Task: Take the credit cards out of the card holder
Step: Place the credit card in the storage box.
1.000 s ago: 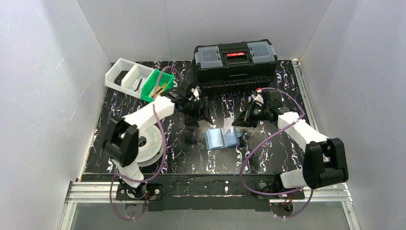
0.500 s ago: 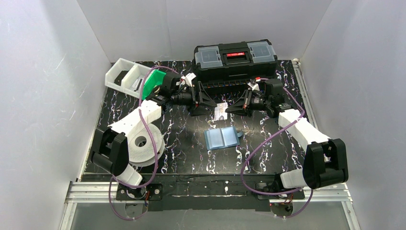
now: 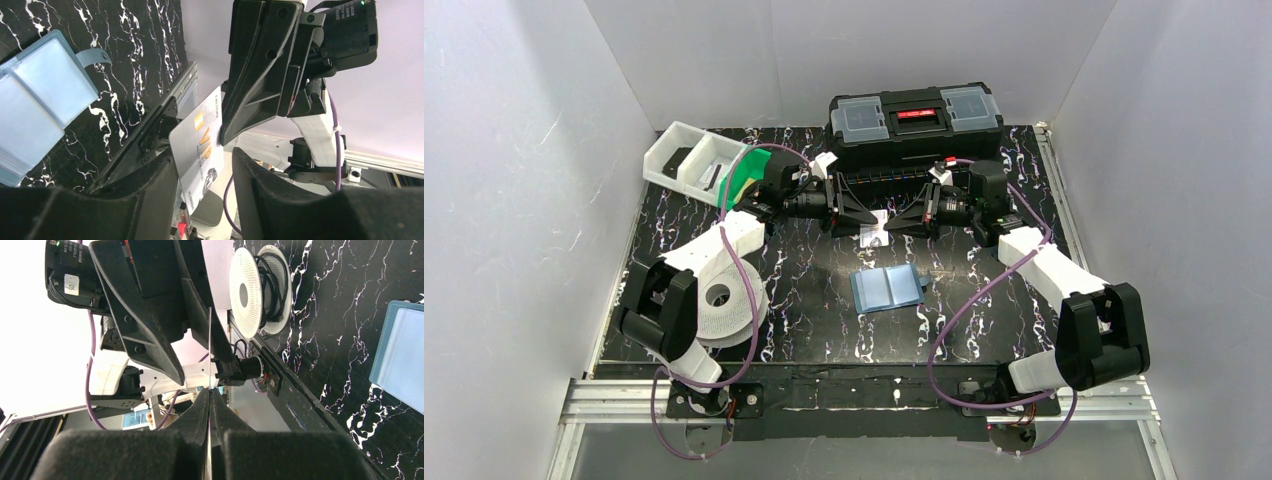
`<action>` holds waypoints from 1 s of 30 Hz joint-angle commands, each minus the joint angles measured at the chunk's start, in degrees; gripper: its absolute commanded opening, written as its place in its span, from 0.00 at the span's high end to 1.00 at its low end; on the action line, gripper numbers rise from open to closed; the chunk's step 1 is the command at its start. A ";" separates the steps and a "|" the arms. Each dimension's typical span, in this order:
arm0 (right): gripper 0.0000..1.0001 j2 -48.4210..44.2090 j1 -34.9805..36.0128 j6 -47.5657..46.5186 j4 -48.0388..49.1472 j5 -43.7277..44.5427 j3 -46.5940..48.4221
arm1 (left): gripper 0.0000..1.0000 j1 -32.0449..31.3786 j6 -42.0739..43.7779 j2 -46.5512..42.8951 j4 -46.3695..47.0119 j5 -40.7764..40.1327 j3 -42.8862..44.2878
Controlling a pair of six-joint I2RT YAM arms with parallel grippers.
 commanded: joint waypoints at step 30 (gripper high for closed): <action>0.02 -4.34 1.25 -27.42 -35.28 21.52 9.85 | 1.00 21.92 37.95 6.27 -55.03 -61.08 34.11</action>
